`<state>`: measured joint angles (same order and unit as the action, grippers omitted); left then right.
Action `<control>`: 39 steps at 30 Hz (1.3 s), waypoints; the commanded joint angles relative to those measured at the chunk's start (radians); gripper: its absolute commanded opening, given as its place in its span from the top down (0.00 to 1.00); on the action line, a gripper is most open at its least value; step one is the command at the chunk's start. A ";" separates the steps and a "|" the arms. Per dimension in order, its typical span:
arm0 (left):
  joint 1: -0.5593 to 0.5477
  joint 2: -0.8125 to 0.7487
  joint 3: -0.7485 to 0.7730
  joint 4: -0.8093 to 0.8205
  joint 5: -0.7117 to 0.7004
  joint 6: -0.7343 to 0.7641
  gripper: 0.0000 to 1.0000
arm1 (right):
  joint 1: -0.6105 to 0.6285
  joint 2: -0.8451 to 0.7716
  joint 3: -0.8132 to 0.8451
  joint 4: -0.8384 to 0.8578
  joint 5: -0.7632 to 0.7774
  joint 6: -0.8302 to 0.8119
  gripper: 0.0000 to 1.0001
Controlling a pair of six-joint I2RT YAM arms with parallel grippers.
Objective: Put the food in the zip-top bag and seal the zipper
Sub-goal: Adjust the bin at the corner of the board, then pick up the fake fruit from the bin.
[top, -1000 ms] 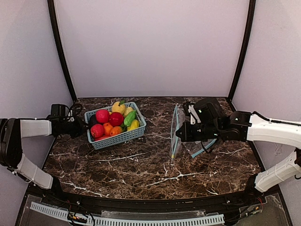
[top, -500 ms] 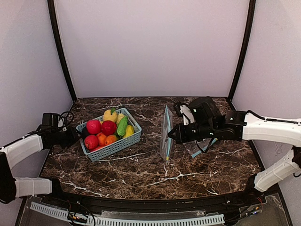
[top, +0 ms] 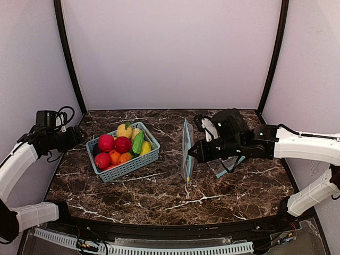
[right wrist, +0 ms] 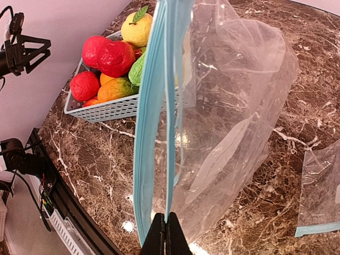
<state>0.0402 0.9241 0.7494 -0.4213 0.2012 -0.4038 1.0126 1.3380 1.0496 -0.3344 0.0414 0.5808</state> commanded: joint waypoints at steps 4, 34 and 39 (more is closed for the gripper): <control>-0.113 0.163 0.090 -0.051 0.005 0.052 0.12 | 0.022 0.032 0.045 0.037 -0.004 -0.008 1.00; -0.159 0.432 0.034 0.259 0.119 -0.049 0.15 | 0.032 0.058 0.051 0.054 -0.002 0.001 1.00; -0.159 0.461 0.043 0.263 0.124 -0.044 0.22 | 0.032 0.058 0.048 0.054 -0.003 0.004 1.00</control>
<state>-0.1162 1.3647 0.8021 -0.1688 0.3252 -0.4496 1.0348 1.3907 1.0809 -0.3092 0.0406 0.5812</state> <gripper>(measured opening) 0.806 0.005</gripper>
